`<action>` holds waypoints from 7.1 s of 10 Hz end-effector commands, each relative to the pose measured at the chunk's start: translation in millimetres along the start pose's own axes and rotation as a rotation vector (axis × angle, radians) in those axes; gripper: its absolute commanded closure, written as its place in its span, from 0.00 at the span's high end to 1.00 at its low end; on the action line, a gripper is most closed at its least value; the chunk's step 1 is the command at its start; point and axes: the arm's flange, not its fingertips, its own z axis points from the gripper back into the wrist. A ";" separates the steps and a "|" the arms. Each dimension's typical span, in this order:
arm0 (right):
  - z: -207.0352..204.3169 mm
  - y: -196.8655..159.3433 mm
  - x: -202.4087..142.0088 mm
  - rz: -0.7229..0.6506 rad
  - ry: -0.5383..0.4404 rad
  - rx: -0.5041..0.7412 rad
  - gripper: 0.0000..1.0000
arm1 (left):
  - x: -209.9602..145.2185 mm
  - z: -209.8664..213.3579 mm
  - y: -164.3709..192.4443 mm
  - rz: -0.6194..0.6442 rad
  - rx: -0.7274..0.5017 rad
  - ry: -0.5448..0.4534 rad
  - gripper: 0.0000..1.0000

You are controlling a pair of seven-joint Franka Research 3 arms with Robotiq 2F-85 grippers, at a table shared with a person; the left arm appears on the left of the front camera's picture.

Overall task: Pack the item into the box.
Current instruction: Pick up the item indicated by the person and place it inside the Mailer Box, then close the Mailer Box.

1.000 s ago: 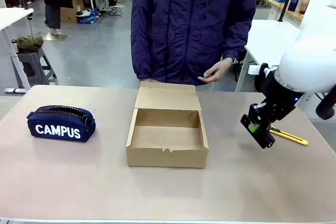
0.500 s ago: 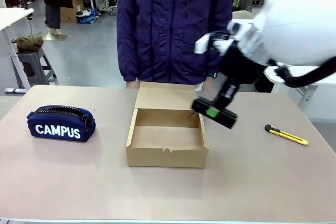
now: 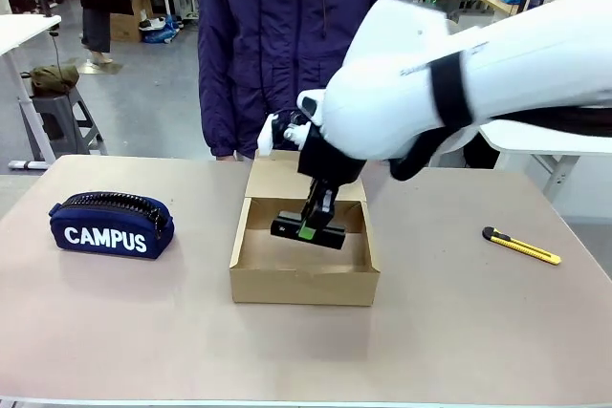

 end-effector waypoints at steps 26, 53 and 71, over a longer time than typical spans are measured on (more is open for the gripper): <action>158.3 -20.5 -148.1 -0.784 -0.147 0.221 1.00 | -1.0 -1.2 -1.3 -0.020 -0.020 -0.012 1.00; 149.4 -15.1 -534.9 -1.564 -0.946 0.763 1.00 | -1.0 -1.2 -1.3 -0.020 -0.020 -0.012 1.00; 140.6 -65.2 -410.9 -1.489 -0.861 0.601 1.00 | 50.0 -148.6 -42.1 -0.099 -0.128 0.285 1.00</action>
